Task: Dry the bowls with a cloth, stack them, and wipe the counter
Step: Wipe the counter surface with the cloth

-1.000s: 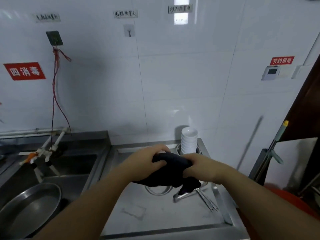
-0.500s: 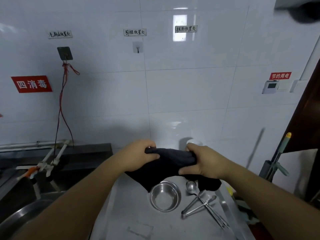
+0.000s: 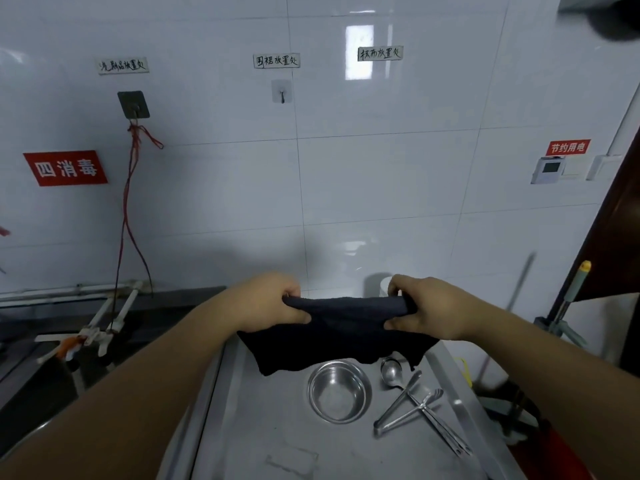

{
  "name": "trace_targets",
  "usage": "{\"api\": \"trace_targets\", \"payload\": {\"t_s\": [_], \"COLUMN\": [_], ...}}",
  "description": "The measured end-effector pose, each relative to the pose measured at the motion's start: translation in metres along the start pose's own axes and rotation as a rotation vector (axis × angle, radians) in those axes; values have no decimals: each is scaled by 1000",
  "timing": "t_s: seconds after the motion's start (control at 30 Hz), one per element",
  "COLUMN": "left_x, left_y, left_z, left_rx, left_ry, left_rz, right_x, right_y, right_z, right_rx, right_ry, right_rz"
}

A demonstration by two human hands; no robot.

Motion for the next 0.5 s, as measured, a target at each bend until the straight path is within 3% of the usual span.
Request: {"api": "trace_targets", "payload": {"t_s": [0.23, 0.4, 0.5], "left_x": [4, -3, -8], "left_y": [0, -4, -5], "left_z": [9, 16, 23], "left_rx": [37, 66, 53], "left_ry": [10, -48, -40], "left_rz": [-49, 10, 46], "right_x": [5, 7, 12], "right_y": [-4, -5, -8], "right_z": [6, 1, -11], "right_rx": [-56, 19, -41], "right_ry": [-24, -264, -316], "right_rz": [0, -10, -71]}}
Point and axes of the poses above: each hand's wrist, its own y-axis towards the middle knuckle, its own x-axis out of the back of the hand, z = x × y, the point moved 8 cm from there along y, towards the middle knuckle, and after that the axes turned 9 degrees about -z, right-handed, at the moved point
